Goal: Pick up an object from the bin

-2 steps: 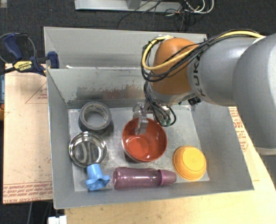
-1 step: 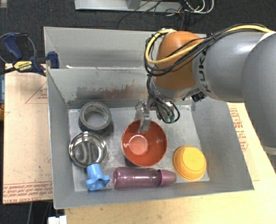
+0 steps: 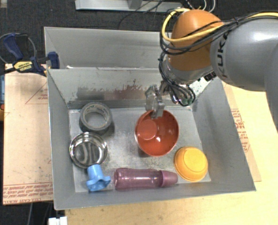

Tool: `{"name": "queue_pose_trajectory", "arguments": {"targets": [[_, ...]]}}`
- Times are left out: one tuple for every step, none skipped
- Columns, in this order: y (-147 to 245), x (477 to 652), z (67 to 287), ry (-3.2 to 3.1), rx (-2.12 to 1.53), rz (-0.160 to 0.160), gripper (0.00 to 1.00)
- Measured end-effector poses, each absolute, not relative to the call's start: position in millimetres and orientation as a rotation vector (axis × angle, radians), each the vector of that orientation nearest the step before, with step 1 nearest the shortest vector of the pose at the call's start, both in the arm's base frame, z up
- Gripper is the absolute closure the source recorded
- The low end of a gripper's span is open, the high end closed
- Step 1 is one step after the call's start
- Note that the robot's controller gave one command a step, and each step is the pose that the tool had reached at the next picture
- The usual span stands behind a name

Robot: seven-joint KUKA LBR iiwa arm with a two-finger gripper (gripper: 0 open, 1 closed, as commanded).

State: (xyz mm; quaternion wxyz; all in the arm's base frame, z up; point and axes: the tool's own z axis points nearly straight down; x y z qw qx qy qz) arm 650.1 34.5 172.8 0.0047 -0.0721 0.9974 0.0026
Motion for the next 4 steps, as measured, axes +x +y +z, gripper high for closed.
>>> {"name": "queue_pose_trajectory", "arguments": {"targets": [[39,641.1,184,3.135,-0.199,0.011,1.0],[60,646.2,192,3.106,-0.231,0.01,1.0],[57,647.5,192,3.075,-0.549,0.008,1.0],[71,648.6,146,3.076,-0.579,0.017,1.0]]}}
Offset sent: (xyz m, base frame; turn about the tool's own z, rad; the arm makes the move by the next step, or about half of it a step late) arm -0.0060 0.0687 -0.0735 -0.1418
